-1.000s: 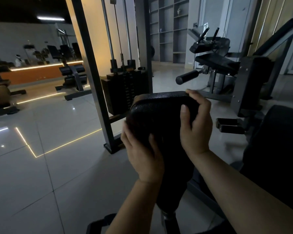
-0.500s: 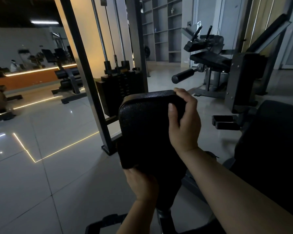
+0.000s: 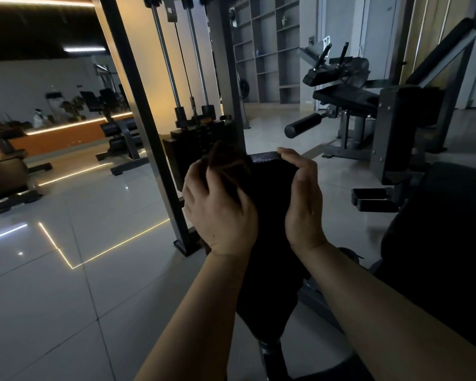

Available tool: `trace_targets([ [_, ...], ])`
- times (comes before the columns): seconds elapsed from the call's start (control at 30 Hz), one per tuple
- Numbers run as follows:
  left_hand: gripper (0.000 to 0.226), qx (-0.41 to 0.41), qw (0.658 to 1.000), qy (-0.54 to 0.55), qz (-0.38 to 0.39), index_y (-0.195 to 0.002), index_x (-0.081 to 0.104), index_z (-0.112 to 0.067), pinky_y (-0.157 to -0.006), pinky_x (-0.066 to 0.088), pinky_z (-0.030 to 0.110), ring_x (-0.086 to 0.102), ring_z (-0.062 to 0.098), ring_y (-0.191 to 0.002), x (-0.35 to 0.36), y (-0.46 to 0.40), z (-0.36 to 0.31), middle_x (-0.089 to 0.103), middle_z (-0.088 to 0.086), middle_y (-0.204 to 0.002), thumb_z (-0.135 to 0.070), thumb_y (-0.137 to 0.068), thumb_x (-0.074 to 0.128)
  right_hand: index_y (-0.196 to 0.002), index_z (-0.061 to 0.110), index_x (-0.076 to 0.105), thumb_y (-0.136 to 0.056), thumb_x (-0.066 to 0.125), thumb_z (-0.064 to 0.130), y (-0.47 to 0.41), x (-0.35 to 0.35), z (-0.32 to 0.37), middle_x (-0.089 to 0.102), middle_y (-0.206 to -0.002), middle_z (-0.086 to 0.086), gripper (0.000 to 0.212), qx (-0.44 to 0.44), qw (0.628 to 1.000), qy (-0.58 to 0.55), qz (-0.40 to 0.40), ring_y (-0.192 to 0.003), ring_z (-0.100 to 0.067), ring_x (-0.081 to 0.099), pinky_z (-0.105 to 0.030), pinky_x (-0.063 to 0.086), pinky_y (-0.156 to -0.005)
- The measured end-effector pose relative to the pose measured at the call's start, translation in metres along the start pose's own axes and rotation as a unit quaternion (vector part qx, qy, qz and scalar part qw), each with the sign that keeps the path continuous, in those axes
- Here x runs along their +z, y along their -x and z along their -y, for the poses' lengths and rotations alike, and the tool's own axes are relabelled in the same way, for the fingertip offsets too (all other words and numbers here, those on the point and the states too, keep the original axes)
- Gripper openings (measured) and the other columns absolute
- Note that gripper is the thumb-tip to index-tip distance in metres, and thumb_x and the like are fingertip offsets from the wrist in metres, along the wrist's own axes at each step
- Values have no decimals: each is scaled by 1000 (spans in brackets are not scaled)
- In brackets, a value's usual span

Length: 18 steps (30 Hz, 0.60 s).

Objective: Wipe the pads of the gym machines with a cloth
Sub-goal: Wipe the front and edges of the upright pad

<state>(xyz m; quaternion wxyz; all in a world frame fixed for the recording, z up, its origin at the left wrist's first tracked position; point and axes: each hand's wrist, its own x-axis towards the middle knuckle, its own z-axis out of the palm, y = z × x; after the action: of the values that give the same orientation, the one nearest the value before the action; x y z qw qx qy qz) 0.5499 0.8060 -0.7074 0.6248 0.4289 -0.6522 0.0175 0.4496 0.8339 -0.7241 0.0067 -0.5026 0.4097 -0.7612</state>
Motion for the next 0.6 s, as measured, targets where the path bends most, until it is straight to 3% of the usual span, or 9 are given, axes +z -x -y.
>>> trace_targets([
  [0.13, 42, 63, 991, -105, 55, -103, 59, -14, -96, 35, 56, 48, 36, -114, -7, -10, -17, 56, 10, -115, -41, -77, 41, -119, 16, 55, -90, 20, 58, 0, -7, 19, 61, -121, 8, 61, 114, 986, -120, 15, -116, -2, 55, -13, 42, -91],
  [0.23, 42, 152, 968, -164, 117, -103, 63, -19, -102, 28, 55, 54, 30, -105, -1, -13, -35, 60, 6, -106, -46, -77, 42, -107, 25, 61, -97, 11, 53, -7, -18, 27, 72, -99, 12, 58, 221, 955, -198, 17, -97, 2, 64, -14, 48, -79],
  [0.37, 42, 233, 932, -200, 193, -104, 65, -21, -101, 27, 53, 56, 30, -102, 16, -7, -66, 60, 5, -105, -53, -82, 48, -125, 24, 59, -95, 9, 63, -17, -39, 26, 67, -120, 1, 70, 273, 936, -220, -17, -114, -12, 60, -36, 43, -103],
  [0.43, 46, 245, 925, -203, 209, -106, 65, -20, -102, 25, 52, 56, 29, -102, 16, -7, -70, 60, 5, -106, -54, -82, 45, -130, 23, 56, -98, 8, 58, -25, -46, 24, 59, -132, 0, 67, 245, 952, -178, -44, -124, -10, 52, -34, 37, -108],
  [0.5, 54, 254, 921, -191, 226, -117, 61, -20, -105, 24, 52, 55, 28, -106, 8, -8, -69, 59, 5, -110, -55, -82, 39, -127, 27, 56, -100, 7, 51, -33, -49, 34, 49, -141, 6, 61, 182, 976, -98, -69, -129, 0, 42, -16, 32, -103],
  [0.57, 63, 247, 929, -104, 255, -136, 44, -16, -112, 21, 52, 52, 25, -117, -4, -14, -68, 58, 6, -122, -46, -81, 40, -124, 25, 57, -98, 9, 51, -39, -49, 46, 51, -135, 14, 60, 88, 994, -41, -53, -123, 11, 41, -6, 30, -95],
  [0.6, 66, 211, 936, -7, 282, -141, 36, -14, -113, 22, 51, 49, 22, -121, -12, -19, -67, 55, 7, -128, -36, -79, 44, -123, 26, 57, -96, 9, 53, -38, -46, 50, 53, -130, 20, 61, 54, 998, -32, -8, -120, 14, 43, -4, 30, -95],
])
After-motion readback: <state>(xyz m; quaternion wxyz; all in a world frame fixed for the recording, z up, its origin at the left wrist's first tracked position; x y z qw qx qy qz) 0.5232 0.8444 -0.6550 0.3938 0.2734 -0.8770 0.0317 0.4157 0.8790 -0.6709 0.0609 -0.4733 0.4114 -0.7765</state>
